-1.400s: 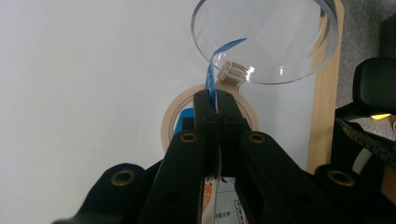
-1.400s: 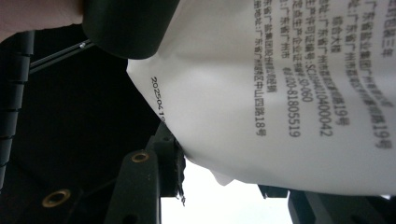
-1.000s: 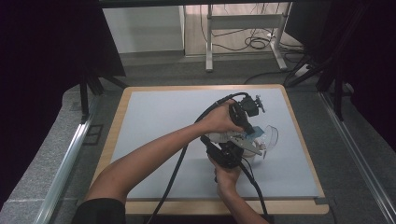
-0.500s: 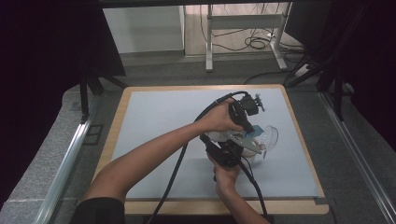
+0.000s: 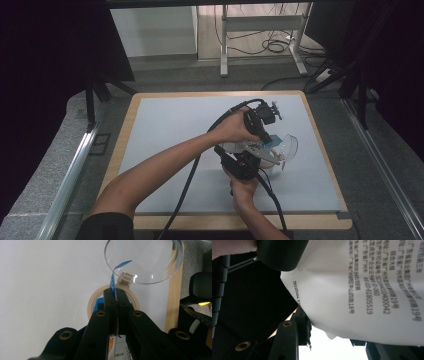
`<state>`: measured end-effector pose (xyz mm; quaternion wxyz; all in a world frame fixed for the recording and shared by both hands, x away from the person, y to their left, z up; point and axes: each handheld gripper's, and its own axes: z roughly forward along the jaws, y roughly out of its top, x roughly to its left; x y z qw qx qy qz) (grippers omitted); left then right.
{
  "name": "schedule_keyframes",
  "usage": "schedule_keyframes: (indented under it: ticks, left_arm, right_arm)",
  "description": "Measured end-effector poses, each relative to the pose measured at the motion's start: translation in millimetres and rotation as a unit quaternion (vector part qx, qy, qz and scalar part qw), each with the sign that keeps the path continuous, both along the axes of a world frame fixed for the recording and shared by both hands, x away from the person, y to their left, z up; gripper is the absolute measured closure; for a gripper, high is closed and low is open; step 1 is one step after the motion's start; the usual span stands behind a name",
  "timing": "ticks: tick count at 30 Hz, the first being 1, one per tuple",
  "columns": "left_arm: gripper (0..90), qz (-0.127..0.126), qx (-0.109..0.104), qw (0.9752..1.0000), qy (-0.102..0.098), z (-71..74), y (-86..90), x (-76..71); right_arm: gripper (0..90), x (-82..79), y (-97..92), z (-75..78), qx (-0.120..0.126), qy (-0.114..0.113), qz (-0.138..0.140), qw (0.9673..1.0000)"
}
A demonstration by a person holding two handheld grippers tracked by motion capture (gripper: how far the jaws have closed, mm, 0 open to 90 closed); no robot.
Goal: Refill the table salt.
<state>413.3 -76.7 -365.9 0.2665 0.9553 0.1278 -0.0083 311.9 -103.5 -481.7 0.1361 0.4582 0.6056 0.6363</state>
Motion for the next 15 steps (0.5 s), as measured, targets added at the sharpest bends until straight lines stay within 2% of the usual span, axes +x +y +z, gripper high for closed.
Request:
schedule_keyframes:
  ticks: [10, 15]
  left_arm:
    - [90.0, 0.006, -0.023, 0.9997, -0.002, -1.8, 11.9, -0.2]
    - [90.0, 0.013, -0.031, 0.9994, 0.003, -5.0, 17.2, -1.5]
  right_arm:
    - [58.9, -3.0, -0.5, -9.7, -0.038, -0.006, 0.012, 0.9992]
    - [58.3, -4.9, -3.2, -18.0, -0.056, 0.001, 0.017, 0.9983]
